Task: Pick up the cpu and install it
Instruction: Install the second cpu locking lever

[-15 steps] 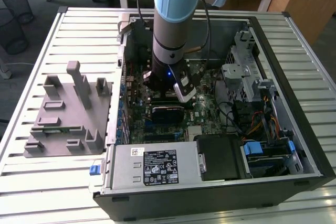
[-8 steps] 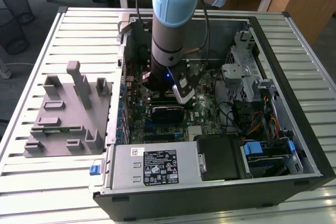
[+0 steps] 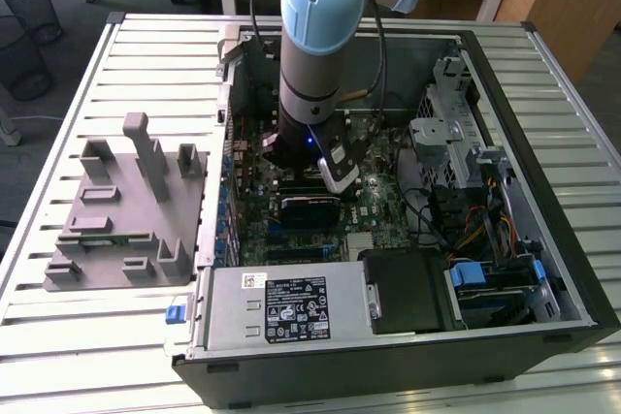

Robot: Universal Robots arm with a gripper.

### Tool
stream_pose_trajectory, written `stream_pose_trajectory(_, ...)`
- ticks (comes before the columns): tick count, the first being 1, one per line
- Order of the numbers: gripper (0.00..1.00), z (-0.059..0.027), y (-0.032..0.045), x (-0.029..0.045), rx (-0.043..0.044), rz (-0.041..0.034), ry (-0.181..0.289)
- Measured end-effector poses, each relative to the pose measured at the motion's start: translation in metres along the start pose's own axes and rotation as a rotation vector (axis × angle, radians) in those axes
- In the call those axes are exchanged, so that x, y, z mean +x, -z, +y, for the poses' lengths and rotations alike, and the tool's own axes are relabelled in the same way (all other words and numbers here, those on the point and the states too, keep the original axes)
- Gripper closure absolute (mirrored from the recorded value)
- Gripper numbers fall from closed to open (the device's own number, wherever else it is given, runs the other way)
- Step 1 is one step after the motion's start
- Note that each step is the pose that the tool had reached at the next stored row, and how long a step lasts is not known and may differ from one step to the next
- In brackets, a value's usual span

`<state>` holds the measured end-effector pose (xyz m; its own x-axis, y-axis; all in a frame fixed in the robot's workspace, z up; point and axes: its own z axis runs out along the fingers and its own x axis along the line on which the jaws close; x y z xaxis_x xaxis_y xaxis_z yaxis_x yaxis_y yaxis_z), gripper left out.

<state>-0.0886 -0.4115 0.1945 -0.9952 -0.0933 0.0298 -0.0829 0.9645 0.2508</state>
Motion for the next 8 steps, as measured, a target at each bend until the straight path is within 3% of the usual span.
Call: stream_pose_trajectory(8, 0.89, -0.0004, -0.0034, 0.0004, -0.0099, -0.0001, 0.005)
